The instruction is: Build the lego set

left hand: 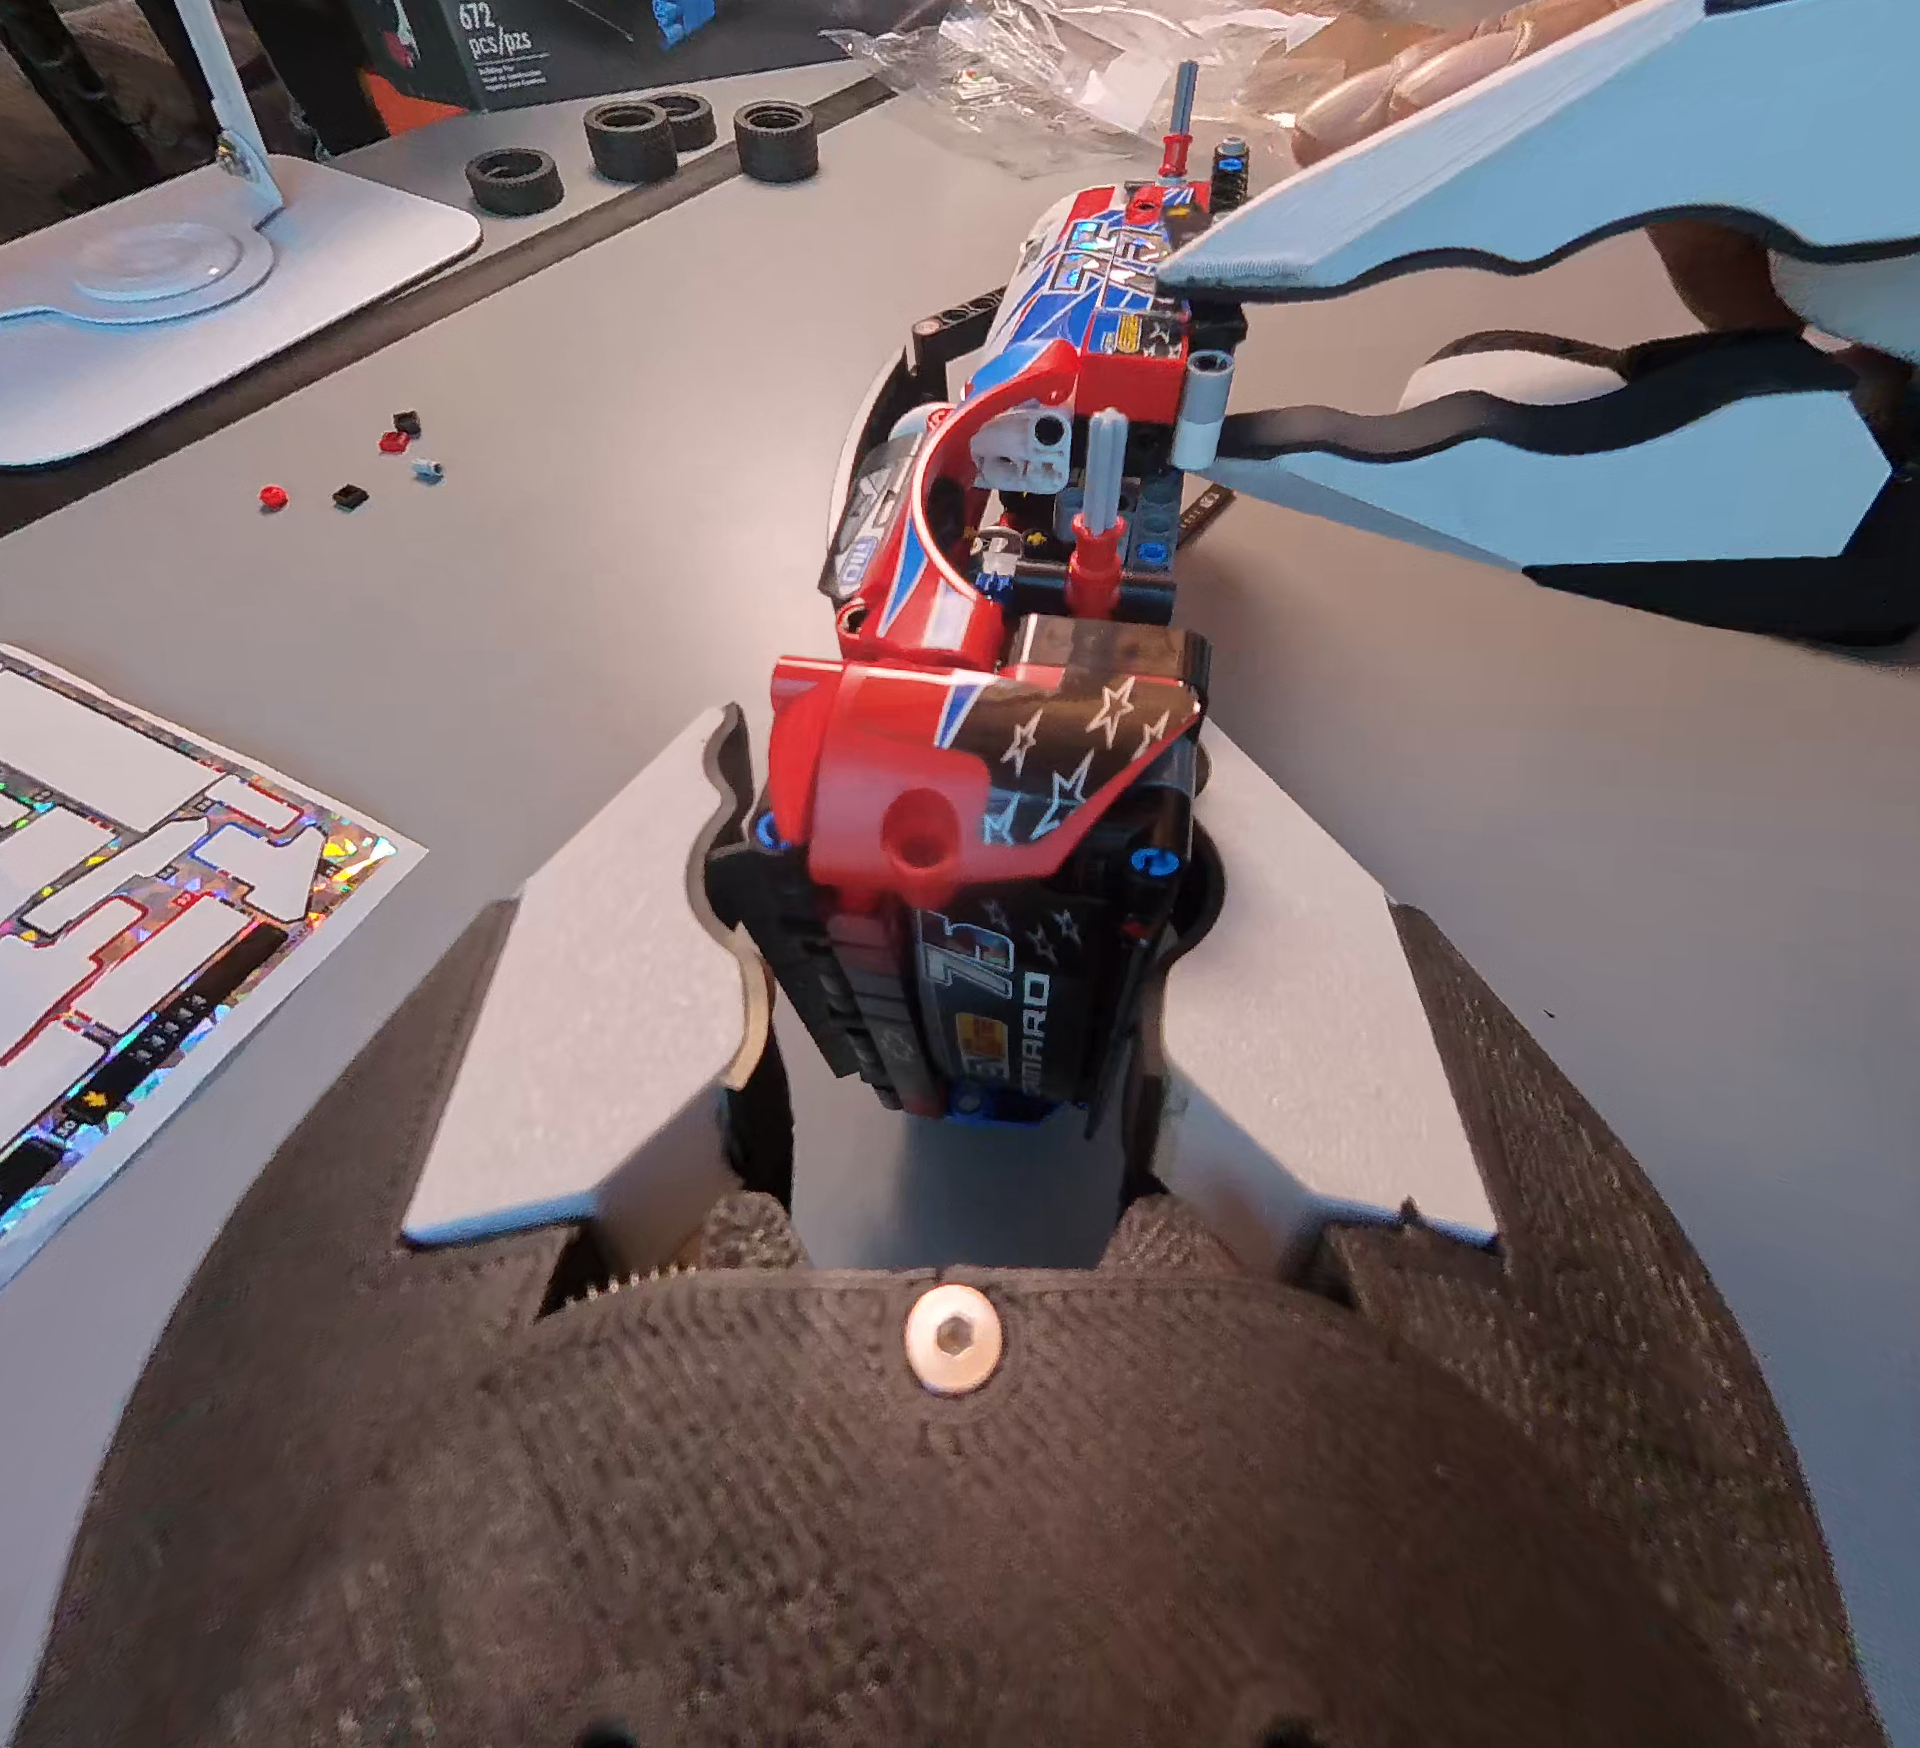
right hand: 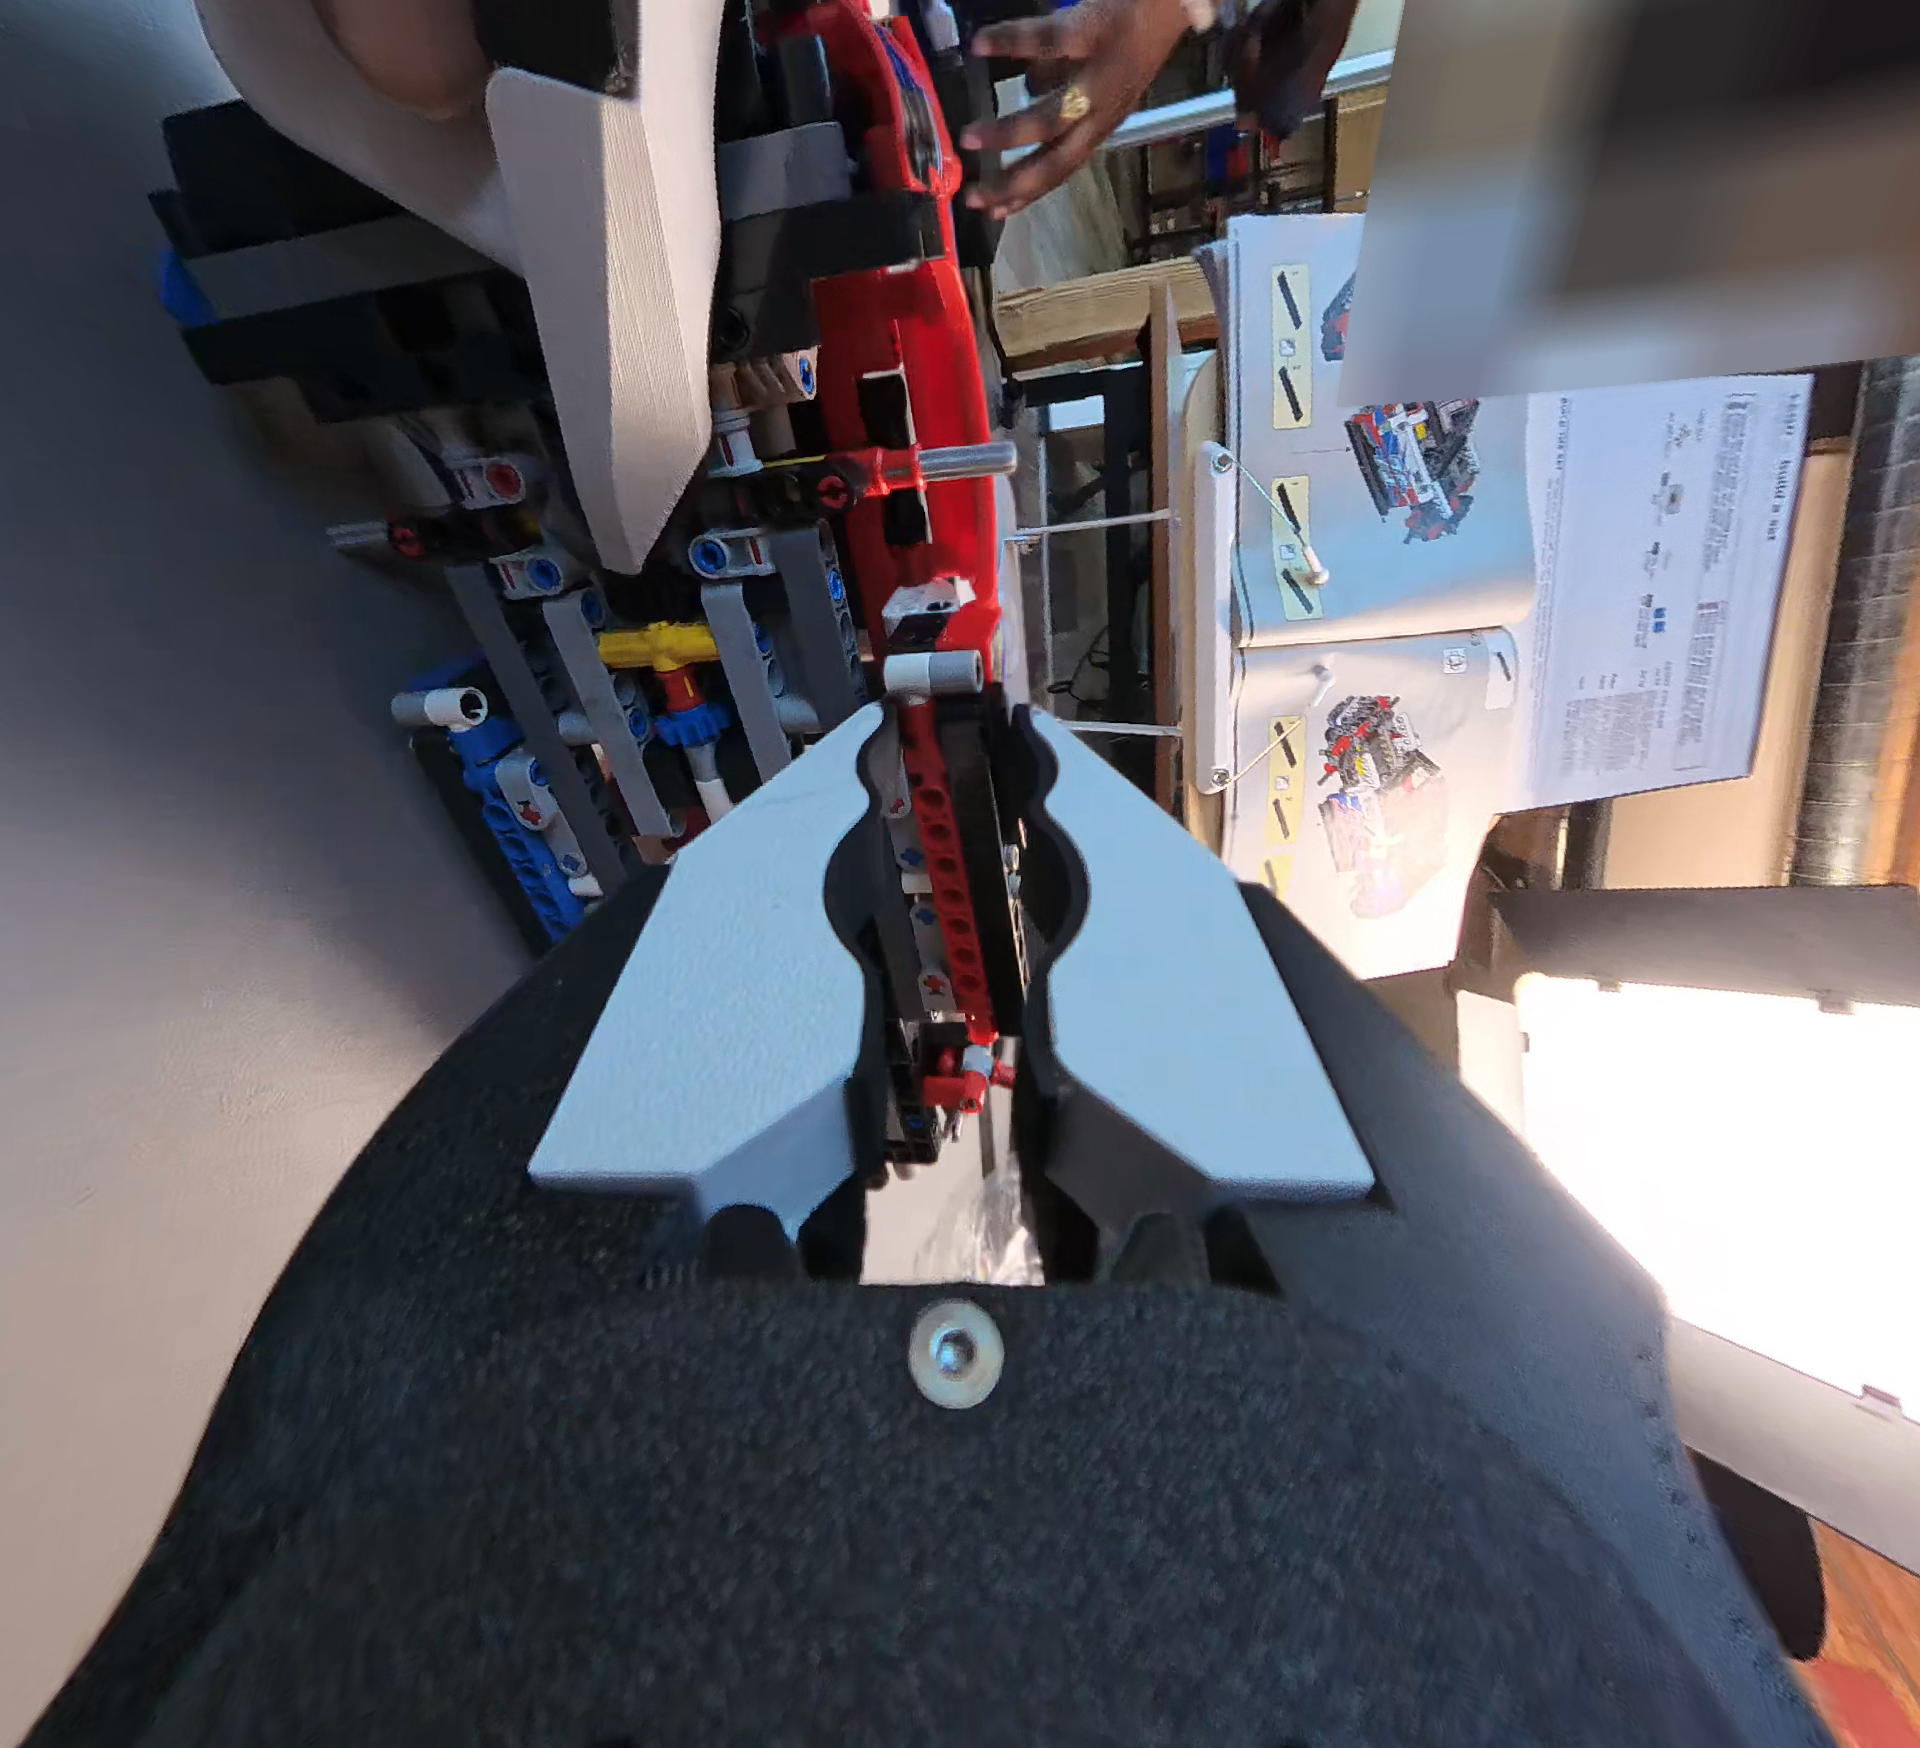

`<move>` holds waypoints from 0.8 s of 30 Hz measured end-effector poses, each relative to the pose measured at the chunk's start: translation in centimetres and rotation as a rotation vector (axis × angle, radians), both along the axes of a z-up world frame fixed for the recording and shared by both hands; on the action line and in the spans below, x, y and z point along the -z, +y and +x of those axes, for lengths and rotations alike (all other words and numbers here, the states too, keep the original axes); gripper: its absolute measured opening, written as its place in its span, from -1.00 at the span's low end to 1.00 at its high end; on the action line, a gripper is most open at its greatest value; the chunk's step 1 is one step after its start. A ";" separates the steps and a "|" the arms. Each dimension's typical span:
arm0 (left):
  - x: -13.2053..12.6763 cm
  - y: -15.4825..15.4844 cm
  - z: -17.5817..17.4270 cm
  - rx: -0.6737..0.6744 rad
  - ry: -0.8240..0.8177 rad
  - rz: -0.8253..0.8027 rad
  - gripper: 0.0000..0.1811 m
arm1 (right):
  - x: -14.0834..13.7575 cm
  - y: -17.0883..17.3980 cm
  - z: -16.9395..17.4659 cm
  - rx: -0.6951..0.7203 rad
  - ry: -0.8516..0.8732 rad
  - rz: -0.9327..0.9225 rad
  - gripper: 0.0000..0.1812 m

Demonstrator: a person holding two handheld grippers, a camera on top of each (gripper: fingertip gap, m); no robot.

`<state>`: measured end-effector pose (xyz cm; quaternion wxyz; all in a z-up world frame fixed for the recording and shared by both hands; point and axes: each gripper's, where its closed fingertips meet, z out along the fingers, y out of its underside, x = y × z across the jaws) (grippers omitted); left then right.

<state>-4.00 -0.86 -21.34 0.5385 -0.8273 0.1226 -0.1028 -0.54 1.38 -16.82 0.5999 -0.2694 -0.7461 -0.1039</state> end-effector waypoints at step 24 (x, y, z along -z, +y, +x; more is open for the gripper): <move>-0.2 -0.5 0.7 0.044 0.071 0.044 -0.13 | -0.8 1.7 2.6 -0.293 -0.536 -0.808 -0.73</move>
